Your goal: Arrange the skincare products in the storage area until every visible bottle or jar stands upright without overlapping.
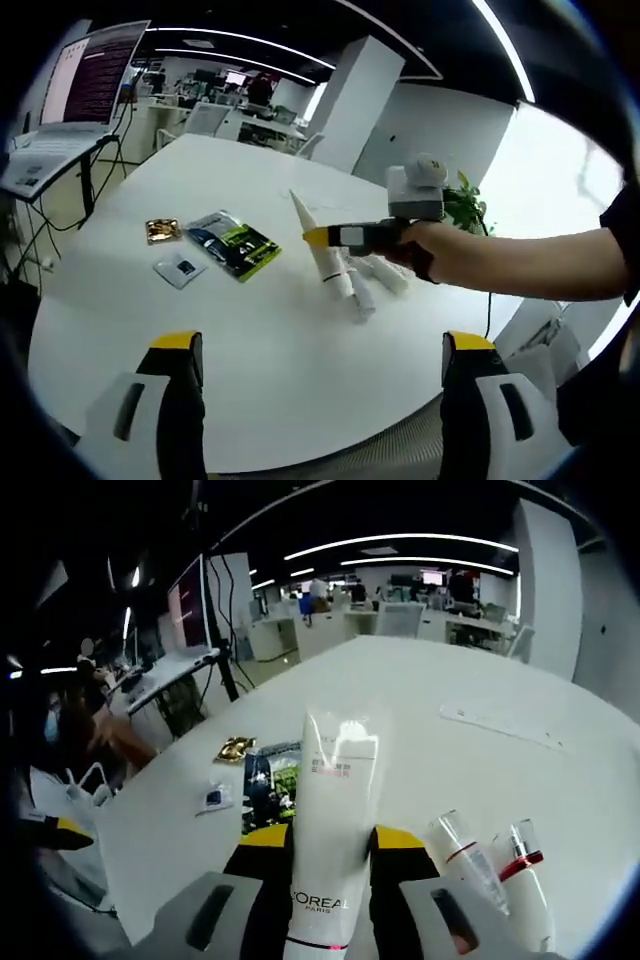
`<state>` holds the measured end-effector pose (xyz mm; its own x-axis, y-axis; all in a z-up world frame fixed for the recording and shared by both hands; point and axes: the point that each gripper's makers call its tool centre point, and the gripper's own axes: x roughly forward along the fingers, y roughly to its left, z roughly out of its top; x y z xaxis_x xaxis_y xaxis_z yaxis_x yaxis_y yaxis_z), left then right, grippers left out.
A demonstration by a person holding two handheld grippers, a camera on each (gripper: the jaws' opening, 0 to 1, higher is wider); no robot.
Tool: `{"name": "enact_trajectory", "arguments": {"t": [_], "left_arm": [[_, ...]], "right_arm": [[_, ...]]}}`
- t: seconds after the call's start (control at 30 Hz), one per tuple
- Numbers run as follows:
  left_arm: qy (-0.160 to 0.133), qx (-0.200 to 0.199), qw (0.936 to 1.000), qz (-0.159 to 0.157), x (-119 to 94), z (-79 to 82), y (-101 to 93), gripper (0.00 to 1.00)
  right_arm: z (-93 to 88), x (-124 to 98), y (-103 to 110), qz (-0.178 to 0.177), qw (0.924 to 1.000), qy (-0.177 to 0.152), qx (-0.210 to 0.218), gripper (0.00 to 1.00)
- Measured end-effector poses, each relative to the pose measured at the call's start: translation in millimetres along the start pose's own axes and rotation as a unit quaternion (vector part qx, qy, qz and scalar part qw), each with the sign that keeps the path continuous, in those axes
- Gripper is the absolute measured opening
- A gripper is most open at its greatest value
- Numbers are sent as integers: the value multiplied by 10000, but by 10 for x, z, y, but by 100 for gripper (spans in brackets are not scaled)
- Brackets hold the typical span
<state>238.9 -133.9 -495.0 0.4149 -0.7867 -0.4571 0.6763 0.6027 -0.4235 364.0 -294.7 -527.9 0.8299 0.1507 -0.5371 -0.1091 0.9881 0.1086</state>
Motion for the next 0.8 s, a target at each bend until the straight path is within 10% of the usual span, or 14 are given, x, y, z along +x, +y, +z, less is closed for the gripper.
{"name": "enact_trajectory", "arguments": {"t": [0.4, 0.8], "left_arm": [[-77, -167, 9998, -82, 3, 19, -36, 92], [-144, -105, 9997, -177, -22, 100, -97, 95]], "right_arm": [[333, -533, 271, 397, 9959, -714, -388, 19], [304, -938, 421, 510, 9931, -968, -410, 20]]}}
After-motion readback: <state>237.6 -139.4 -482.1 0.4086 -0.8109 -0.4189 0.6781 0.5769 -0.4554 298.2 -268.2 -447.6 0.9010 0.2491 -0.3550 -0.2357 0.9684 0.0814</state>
